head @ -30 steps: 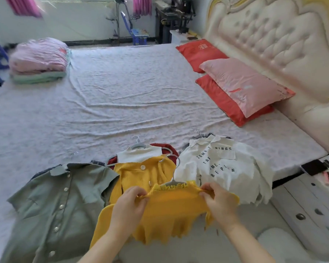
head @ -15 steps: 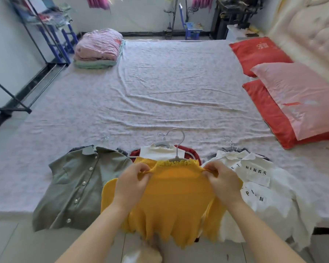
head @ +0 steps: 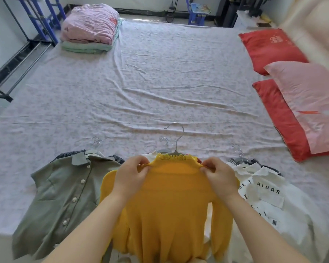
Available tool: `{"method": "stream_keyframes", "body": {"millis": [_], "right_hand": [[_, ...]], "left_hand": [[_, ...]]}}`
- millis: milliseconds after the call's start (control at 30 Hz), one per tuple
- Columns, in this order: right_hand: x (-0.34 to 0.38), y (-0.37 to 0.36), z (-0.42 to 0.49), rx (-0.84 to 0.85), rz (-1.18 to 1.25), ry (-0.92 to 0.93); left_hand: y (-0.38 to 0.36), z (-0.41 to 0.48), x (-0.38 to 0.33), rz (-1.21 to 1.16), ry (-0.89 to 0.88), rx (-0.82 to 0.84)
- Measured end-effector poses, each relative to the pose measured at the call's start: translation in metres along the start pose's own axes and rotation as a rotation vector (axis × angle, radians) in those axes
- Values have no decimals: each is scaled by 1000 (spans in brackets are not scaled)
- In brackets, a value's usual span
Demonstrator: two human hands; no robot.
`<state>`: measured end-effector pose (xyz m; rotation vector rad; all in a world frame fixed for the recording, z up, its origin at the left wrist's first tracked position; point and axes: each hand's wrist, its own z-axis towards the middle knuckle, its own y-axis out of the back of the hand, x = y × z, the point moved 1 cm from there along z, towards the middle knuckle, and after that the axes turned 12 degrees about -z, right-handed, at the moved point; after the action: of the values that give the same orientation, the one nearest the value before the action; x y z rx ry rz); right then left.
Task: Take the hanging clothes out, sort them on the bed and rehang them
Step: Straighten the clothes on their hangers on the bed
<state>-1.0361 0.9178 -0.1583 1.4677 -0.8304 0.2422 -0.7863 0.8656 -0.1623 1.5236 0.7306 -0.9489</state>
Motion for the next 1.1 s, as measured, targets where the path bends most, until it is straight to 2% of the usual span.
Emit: {"method": "stream_keyframes", "body": {"millis": [233,333,400,500,633,767,1100], "right_hand": [[-12,-27,62,75,-8,-32],[-23,-48,93,104,-72,-44],[-30,-66,111,142,-181,-54],[-42,-92,117,309,-325,-82],[-57,-115,89,446,-330,-51],[-58,-117,71,514,-351,-17],[-20,-100,70,545,-366,158]], "left_hand": [[-21,53,24,58,71,-19],[-35,77,36,152,117,-28],[-46,92,47,269,170,22],[-60,95,64,380,251,130],[-73,70,83,436,355,216],[-67,51,87,428,398,188],[-24,16,50,479,444,68]]}}
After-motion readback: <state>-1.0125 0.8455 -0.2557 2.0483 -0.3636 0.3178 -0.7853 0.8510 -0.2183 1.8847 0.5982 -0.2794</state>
